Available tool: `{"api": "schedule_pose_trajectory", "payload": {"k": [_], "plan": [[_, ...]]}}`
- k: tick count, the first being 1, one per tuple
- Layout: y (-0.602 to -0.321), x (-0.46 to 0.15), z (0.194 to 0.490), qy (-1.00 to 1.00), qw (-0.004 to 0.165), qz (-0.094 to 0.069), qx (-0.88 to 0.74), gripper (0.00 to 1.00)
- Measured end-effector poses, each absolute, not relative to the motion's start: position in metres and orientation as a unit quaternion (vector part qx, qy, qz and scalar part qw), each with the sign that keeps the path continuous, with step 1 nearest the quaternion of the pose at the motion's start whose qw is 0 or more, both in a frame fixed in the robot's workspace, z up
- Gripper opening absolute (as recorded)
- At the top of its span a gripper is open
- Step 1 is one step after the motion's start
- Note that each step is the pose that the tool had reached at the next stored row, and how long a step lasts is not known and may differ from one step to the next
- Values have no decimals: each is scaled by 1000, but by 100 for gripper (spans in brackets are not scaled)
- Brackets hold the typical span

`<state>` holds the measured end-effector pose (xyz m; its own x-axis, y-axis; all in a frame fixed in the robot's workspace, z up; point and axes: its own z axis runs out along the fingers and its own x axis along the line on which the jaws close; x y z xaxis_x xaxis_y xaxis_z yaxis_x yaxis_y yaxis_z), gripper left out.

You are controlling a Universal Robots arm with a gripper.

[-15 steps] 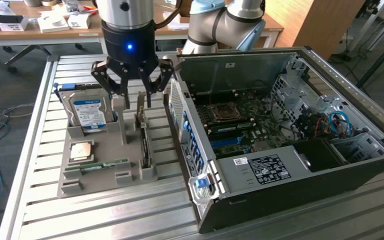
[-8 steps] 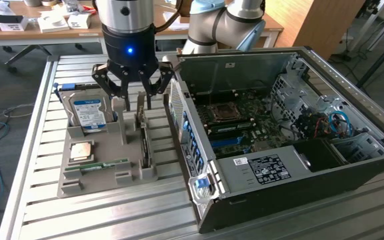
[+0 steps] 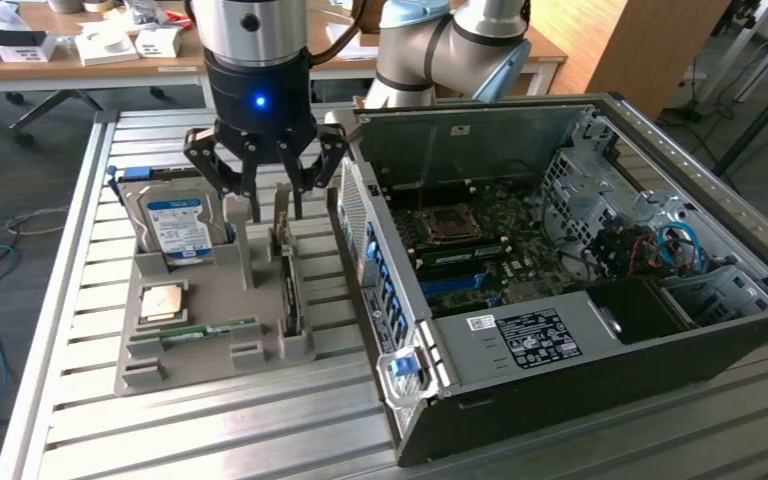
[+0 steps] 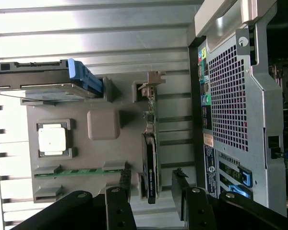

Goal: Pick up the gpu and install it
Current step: 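Pick up the gpu and move the gpu toward the slot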

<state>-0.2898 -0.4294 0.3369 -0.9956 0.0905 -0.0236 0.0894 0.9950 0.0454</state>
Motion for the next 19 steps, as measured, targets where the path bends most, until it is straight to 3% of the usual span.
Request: {"api": "schedule_pose_trajectory", "payload": {"k": [19], "plan": [[-429,-290,318,999,13,22,45,47]]}}
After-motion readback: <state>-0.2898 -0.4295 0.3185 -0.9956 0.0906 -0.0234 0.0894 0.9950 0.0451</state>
